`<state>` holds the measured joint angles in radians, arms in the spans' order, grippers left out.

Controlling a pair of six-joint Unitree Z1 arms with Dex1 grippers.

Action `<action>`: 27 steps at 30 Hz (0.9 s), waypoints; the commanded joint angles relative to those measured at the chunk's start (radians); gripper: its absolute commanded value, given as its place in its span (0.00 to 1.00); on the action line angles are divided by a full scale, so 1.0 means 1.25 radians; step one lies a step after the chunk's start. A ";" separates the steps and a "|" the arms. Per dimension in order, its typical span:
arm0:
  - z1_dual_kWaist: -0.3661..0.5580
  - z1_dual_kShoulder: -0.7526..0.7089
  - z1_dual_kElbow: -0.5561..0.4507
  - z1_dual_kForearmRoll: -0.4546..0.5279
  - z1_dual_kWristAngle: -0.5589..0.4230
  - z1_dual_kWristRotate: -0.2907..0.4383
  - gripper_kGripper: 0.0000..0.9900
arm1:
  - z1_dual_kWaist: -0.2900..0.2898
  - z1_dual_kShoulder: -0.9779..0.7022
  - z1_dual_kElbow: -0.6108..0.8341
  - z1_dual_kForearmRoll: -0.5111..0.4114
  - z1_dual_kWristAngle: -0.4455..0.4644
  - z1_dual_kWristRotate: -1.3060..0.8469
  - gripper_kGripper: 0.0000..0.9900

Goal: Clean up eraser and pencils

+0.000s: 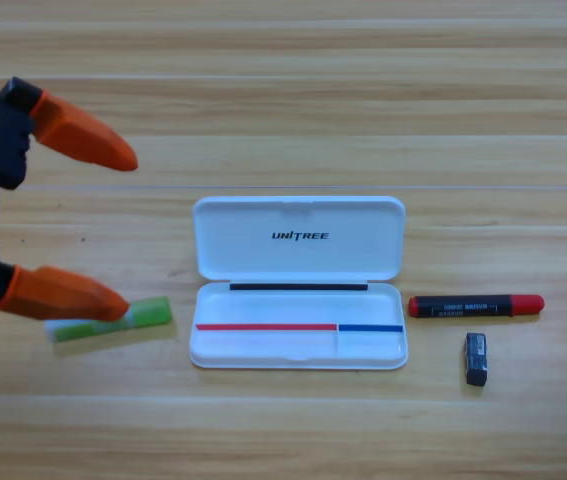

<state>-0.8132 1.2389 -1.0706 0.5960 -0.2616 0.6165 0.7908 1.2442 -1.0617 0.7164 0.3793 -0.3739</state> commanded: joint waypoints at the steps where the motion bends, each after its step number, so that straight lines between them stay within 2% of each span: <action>1: -0.017 0.023 -0.003 0.014 0.009 0.006 1.00 | 0.018 0.040 0.022 -0.011 0.005 -0.005 1.00; 9: -0.017 0.021 -0.005 0.029 0.025 0.010 1.00 | 0.018 0.032 0.030 -0.011 0.001 0.001 1.00; 13: -0.017 0.020 -0.010 0.037 0.099 0.010 1.00 | 0.018 0.032 0.027 -0.011 -0.022 0.019 1.00; 17: -0.017 0.064 -0.076 0.091 0.245 0.023 1.00 | 0.018 0.017 0.034 -0.020 -0.107 0.065 1.00; 19: -0.015 0.101 -0.111 0.117 0.344 0.035 1.00 | 0.018 0.023 0.023 -0.007 -0.198 0.105 1.00; 21: -0.006 0.139 -0.120 0.127 0.433 0.053 1.00 | 0.012 0.066 -0.007 0.000 -0.262 0.228 1.00; 23: 0.030 0.202 -0.150 0.164 0.456 0.063 1.00 | 0.005 0.112 -0.044 0.015 -0.355 0.332 1.00; 24: 0.047 0.241 -0.174 0.194 0.456 0.066 1.00 | 0.005 0.139 -0.062 0.032 -0.378 0.349 1.00; 27: 0.080 0.323 -0.210 0.241 0.456 0.075 0.99 | 0.005 0.205 -0.066 0.053 -0.368 0.372 0.99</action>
<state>-0.7927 1.4693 -1.2966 0.8474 0.2998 0.6900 0.7927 1.3450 -1.1455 0.7421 -0.0718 0.0686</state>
